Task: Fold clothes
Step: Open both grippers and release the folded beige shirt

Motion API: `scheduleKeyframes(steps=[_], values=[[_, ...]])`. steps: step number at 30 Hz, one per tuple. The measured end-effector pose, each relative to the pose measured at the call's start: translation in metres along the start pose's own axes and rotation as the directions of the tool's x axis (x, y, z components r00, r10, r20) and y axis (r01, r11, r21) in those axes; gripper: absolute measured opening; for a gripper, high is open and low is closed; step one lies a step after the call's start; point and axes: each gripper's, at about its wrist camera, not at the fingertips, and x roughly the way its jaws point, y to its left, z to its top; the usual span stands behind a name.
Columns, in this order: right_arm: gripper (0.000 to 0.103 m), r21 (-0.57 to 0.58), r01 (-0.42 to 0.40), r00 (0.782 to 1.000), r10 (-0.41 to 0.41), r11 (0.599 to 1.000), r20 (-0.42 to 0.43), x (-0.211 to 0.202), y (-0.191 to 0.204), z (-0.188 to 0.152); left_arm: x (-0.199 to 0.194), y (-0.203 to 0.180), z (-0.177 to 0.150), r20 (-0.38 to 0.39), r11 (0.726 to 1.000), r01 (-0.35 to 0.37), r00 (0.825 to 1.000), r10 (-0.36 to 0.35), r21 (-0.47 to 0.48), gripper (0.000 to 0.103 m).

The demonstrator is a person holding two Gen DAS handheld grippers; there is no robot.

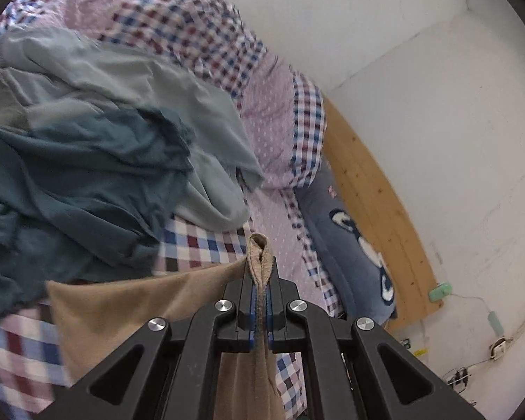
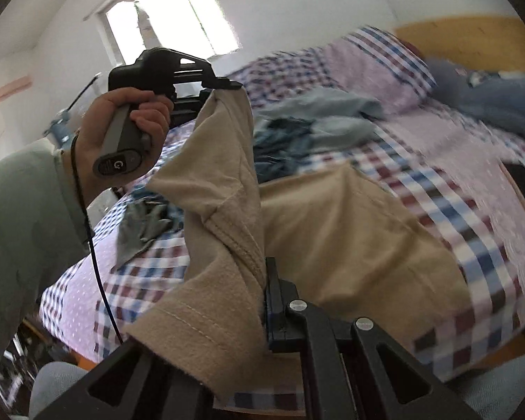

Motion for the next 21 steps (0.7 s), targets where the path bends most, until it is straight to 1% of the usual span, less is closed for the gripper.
scheduleKeyframes(steps=[3, 7, 10, 11, 12, 13, 14, 15, 16, 17, 18, 19, 21], values=[[0.003, 0.033, 0.03, 0.999, -0.029, 0.999, -0.021, 0.004, -0.025, -0.002, 0.045, -0.009, -0.007, -0.043, 0.999, -0.039, 0.998, 0.038, -0.007, 0.002], [0.003, 0.081, 0.072, 0.996, -0.068, 0.994, -0.055, 0.015, -0.056, -0.001, 0.096, -0.009, -0.013, -0.079, 0.995, -0.097, 0.992, 0.095, -0.029, 0.002], [0.006, 0.102, 0.092, 0.99, -0.08, 0.991, -0.115, 0.031, -0.078, -0.002, 0.126, -0.002, -0.016, -0.088, 0.987, -0.149, 0.986, 0.143, -0.055, 0.003], [0.008, 0.096, 0.102, 0.988, -0.089, 0.99, -0.127, 0.035, -0.084, -0.003, 0.132, 0.003, -0.016, -0.085, 0.985, -0.154, 0.985, 0.148, -0.076, 0.009], [0.009, 0.087, 0.115, 0.985, -0.102, 0.99, -0.139, 0.038, -0.088, -0.004, 0.135, 0.007, -0.014, -0.089, 0.985, -0.141, 0.987, 0.133, -0.097, 0.017], [0.013, 0.079, 0.132, 0.982, -0.119, 0.988, -0.145, 0.038, -0.092, -0.006, 0.137, 0.012, -0.013, -0.094, 0.985, -0.128, 0.989, 0.117, -0.117, 0.037], [0.018, 0.082, 0.14, 0.982, -0.127, 0.987, -0.141, 0.036, -0.097, -0.007, 0.14, 0.017, -0.012, -0.098, 0.984, -0.115, 0.99, 0.102, -0.138, 0.05], [0.021, 0.092, 0.142, 0.983, -0.129, 0.986, -0.133, 0.033, -0.101, -0.008, 0.139, 0.021, -0.01, -0.092, 0.984, -0.087, 0.993, 0.073, -0.158, 0.053], [0.033, 0.103, 0.142, 0.984, -0.129, 0.984, -0.124, 0.03, -0.106, -0.008, 0.129, 0.024, -0.008, -0.068, 0.984, -0.047, 0.997, 0.036, -0.17, 0.056], [0.042, 0.113, 0.148, 0.984, -0.135, 0.983, -0.112, 0.026, -0.111, -0.008, 0.116, 0.027, -0.006, -0.039, 0.985, -0.023, 0.999, 0.017, -0.171, 0.066], [0.043, 0.119, 0.152, 0.984, -0.139, 0.981, -0.109, 0.024, -0.114, -0.008, 0.102, 0.029, -0.004, -0.009, 0.985, 0.002, 1.0, -0.003, -0.171, 0.069], [0.047, 0.124, 0.154, 0.984, -0.141, 0.98, -0.109, 0.023, -0.117, -0.008, 0.087, 0.032, -0.004, 0.02, 0.988, 0.002, 1.0, 0.001, -0.156, 0.073], [0.049, 0.132, 0.16, 0.983, -0.146, 0.978, -0.11, 0.021, -0.123, -0.008, 0.051, 0.04, -0.009, 0.082, 0.994, -0.069, 0.994, 0.076, -0.087, 0.078]])
